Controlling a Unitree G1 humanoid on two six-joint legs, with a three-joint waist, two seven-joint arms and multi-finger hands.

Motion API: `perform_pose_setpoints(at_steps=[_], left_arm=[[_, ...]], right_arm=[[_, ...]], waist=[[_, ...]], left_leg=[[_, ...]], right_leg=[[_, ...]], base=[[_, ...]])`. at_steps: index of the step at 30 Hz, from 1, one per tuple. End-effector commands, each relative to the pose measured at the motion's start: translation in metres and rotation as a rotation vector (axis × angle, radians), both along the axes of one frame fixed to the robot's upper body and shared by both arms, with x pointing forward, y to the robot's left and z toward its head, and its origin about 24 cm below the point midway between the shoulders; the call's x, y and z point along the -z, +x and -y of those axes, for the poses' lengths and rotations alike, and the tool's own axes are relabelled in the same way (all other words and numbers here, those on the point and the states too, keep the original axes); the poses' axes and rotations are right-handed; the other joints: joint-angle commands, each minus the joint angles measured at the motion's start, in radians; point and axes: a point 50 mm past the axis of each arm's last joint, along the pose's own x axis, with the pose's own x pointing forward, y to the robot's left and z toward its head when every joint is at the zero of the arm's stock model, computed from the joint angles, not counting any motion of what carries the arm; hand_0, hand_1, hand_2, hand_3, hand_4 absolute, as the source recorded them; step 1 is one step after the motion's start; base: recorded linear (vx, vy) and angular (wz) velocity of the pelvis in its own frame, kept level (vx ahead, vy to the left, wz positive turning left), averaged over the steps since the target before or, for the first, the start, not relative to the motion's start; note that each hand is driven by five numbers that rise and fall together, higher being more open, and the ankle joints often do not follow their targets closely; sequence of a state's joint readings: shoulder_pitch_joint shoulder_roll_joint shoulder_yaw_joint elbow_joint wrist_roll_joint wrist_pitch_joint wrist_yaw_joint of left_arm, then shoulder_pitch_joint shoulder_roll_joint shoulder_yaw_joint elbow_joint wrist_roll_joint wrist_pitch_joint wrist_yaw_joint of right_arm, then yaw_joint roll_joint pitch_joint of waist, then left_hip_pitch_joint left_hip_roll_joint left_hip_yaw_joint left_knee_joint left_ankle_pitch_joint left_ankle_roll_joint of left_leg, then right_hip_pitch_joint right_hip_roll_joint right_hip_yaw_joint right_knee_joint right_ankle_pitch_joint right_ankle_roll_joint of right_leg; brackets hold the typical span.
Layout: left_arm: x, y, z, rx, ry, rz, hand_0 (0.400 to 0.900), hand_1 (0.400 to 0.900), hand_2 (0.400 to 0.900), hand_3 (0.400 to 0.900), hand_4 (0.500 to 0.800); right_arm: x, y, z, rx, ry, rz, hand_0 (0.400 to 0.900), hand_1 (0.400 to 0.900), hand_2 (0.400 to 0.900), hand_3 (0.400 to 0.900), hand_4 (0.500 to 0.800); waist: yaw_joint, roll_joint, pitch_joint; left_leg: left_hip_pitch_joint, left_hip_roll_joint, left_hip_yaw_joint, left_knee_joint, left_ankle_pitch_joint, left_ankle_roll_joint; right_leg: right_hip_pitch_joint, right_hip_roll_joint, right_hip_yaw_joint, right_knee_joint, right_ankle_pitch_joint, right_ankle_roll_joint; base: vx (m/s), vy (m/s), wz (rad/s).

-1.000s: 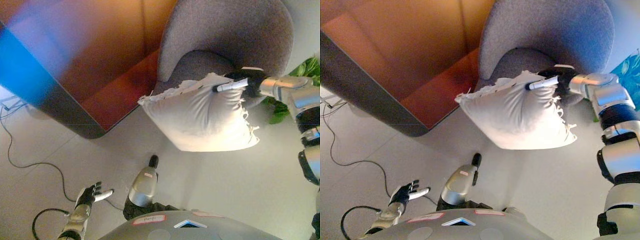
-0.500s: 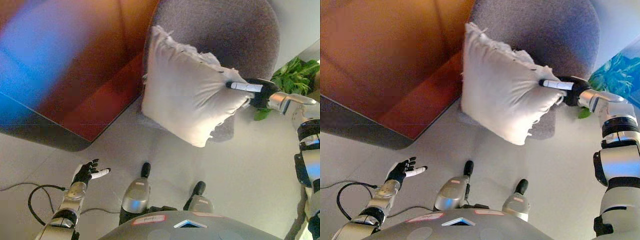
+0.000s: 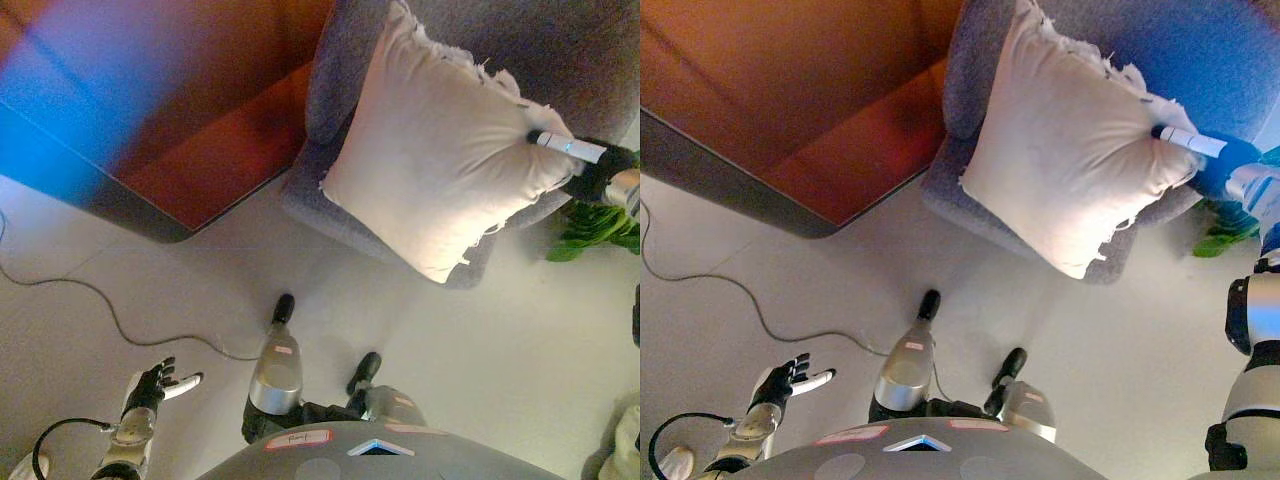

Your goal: Pick up the pillow and put it on the sofa.

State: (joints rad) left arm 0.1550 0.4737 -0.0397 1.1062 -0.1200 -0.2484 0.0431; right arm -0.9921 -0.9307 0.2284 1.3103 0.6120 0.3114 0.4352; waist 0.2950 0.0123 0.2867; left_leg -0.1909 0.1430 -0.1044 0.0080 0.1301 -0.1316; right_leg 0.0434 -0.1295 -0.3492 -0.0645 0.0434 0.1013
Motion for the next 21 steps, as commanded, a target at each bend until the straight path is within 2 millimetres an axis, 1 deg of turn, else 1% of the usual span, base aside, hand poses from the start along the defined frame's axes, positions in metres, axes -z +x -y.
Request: perform_pose_setpoints(at_steps=[1, 4, 10, 13, 16, 19, 21], left_arm=[[-0.015, 0.005, -0.019, 0.008, 0.065, 0.06, 0.9, 0.9, 0.9, 0.9, 0.8], [-0.014, 0.007, -0.017, 0.007, 0.057, 0.068, 0.9, 0.9, 0.9, 0.9, 0.8], [-0.012, 0.008, -0.014, 0.023, 0.04, 0.054, 0.9, 0.9, 0.9, 0.9, 0.8], [-0.01, 0.006, -0.01, 0.033, 0.015, 0.042, 0.9, 0.9, 0.9, 0.9, 0.8], [-0.005, 0.002, -0.004, 0.045, -0.002, 0.025, 0.9, 0.9, 0.9, 0.9, 0.8], [-0.004, -0.003, -0.004, 0.047, -0.004, 0.003, 0.9, 0.9, 0.9, 0.9, 0.8], [-0.004, -0.005, -0.006, 0.044, 0.0, -0.008, 0.9, 0.9, 0.9, 0.9, 0.8]], right_arm=[[-0.099, -0.011, 0.031, 0.163, -0.226, 0.259, 0.9, 0.9, 0.9, 0.9, 0.8], [-0.103, -0.019, 0.041, 0.222, -0.287, 0.221, 0.9, 0.9, 0.9, 0.9, 0.8], [-0.115, -0.027, 0.047, 0.238, -0.36, 0.177, 0.9, 0.9, 0.9, 0.9, 0.8], [-0.117, -0.03, 0.05, 0.248, -0.382, 0.161, 0.9, 0.9, 0.9, 0.9, 0.8], [-0.122, -0.036, 0.056, 0.301, -0.441, 0.152, 0.9, 0.9, 0.9, 0.9, 0.8], [-0.123, -0.042, 0.062, 0.354, -0.483, 0.119, 0.9, 0.9, 0.9, 0.9, 0.8], [-0.122, -0.046, 0.065, 0.372, -0.481, 0.105, 0.9, 0.9, 0.9, 0.9, 0.8]], waist=[[0.022, 0.05, -0.061], [0.014, 0.067, -0.057], [0.002, 0.07, -0.072], [-0.003, 0.068, -0.087], [-0.008, 0.061, -0.099], [-0.015, 0.049, -0.113], [-0.02, 0.04, -0.123]], left_leg=[[0.018, 0.092, -0.013, -0.032, 0.031, -0.049], [0.027, 0.082, -0.022, -0.043, 0.032, -0.047], [0.061, 0.07, -0.023, -0.051, 0.029, -0.045], [0.083, 0.069, -0.021, -0.052, 0.025, -0.045], [0.095, 0.066, -0.02, -0.053, 0.024, -0.044], [0.111, 0.066, -0.015, -0.057, 0.025, -0.044], [0.12, 0.068, -0.007, -0.058, 0.024, -0.044]], right_leg=[[-0.1, -0.115, -0.008, 0.199, -0.053, 0.041], [-0.114, -0.118, -0.009, 0.222, -0.063, 0.034], [-0.092, -0.11, -0.007, 0.234, -0.08, 0.022], [-0.071, -0.103, -0.008, 0.232, -0.088, 0.017], [-0.048, -0.093, -0.004, 0.223, -0.092, 0.012], [-0.025, -0.086, 0.0, 0.213, -0.093, 0.013], [-0.01, -0.082, 0.004, 0.205, -0.094, 0.014]], base=[[-0.06, -0.015, 0.14], [-0.03, -0.007, 0.07], [0.05, -0.001, -0.02], [0.09, -0.002, -0.07], [0.06, 0.005, -0.07], [0.06, 0.0, -0.1], [0.05, -0.007, -0.12]])
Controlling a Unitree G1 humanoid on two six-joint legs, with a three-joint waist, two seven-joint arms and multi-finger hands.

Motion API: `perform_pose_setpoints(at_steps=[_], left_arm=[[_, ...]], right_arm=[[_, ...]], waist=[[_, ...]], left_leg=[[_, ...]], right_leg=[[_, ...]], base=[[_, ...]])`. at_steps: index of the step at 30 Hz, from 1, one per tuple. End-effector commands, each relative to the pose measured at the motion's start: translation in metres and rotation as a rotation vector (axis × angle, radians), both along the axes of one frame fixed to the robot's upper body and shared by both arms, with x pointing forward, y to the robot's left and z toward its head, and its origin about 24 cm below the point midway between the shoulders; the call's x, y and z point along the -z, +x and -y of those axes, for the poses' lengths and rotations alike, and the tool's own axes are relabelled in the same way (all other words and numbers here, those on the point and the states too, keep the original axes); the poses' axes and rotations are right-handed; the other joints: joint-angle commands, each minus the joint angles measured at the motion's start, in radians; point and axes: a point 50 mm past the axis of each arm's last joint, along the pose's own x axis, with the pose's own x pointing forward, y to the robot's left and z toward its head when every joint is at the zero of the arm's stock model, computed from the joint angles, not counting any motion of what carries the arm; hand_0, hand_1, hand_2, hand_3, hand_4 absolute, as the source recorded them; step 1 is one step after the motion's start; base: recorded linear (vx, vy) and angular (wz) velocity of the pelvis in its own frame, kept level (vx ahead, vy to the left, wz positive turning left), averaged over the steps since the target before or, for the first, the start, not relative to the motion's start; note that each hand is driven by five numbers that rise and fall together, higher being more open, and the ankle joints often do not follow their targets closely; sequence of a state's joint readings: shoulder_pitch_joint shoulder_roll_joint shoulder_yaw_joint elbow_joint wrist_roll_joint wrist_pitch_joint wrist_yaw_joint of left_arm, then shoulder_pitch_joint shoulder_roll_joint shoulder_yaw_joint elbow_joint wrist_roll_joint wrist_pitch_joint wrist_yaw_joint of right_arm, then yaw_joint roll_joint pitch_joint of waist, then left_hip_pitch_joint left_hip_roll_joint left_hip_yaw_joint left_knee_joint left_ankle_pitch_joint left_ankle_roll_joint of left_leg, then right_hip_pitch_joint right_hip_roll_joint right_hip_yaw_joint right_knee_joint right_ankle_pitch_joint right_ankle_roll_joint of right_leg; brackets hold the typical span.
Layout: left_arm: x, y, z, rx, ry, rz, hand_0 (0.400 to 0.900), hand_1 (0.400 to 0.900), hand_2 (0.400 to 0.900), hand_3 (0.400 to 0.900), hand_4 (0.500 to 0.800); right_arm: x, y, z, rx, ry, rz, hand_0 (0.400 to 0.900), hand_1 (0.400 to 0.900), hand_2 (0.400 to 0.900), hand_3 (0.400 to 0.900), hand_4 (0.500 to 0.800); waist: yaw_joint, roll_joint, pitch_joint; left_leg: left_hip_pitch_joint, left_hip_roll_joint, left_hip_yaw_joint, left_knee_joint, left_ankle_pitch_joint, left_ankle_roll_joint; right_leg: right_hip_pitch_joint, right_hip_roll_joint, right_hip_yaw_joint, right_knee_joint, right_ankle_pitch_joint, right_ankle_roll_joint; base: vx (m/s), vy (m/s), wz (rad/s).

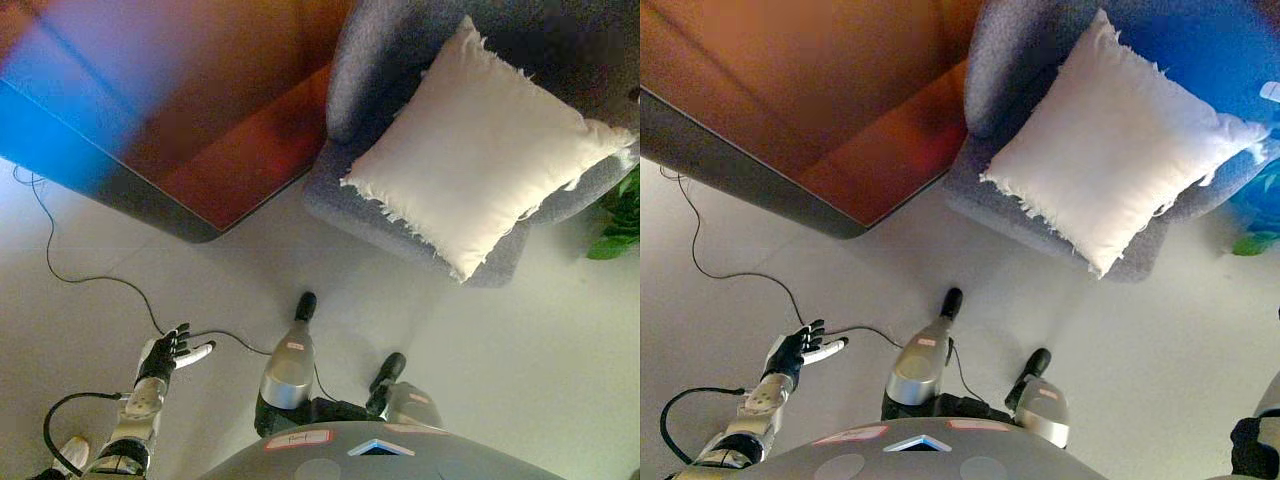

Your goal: Pick up the pillow and put it on the sofa.

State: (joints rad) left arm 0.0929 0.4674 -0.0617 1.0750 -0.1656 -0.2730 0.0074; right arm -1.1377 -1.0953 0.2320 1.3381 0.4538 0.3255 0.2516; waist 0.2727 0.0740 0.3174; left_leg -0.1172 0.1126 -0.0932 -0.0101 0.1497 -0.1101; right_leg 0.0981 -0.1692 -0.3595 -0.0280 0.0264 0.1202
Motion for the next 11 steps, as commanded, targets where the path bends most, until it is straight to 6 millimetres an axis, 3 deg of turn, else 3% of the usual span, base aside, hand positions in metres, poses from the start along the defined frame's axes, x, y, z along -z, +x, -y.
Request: perform_pose_setpoints(at_steps=[1, 7, 11], left_arm=[[0.002, -0.039, -0.016, 0.003, 0.059, -0.123, 0.9, 0.9, 0.9, 0.9, 0.8], [0.003, -0.041, -0.017, -0.01, 0.053, -0.125, 0.9, 0.9, 0.9, 0.9, 0.8], [0.006, -0.037, -0.014, -0.036, 0.036, -0.13, 0.9, 0.9, 0.9, 0.9, 0.8]], right_arm=[[-0.05, -0.021, 0.018, 0.09, -0.236, 0.025, 0.9, 0.9, 0.9, 0.9, 0.8], [-0.04, -0.038, 0.032, 0.127, -0.193, 0.003, 0.9, 0.9, 0.9, 0.9, 0.8], [-0.007, -0.055, 0.043, 0.101, -0.107, -0.041, 0.9, 0.9, 0.9, 0.9, 0.8]], waist=[[-0.001, -0.027, -0.159], [-0.029, -0.064, -0.194], [-0.069, -0.091, -0.218]], left_leg=[[0.052, 0.099, -0.014, -0.041, 0.004, -0.065], [0.084, 0.099, 0.022, -0.048, -0.004, -0.063], [0.114, 0.097, 0.056, -0.055, -0.017, -0.055]], right_leg=[[-0.056, -0.039, 0.016, 0.163, -0.076, -0.005], [-0.004, -0.028, 0.035, 0.116, -0.068, 0.002], [0.021, -0.022, 0.056, 0.081, -0.052, 0.008]], base=[[0.05, -0.01, -0.15], [0.01, 0.008, -0.16], [-0.03, 0.025, -0.16]])
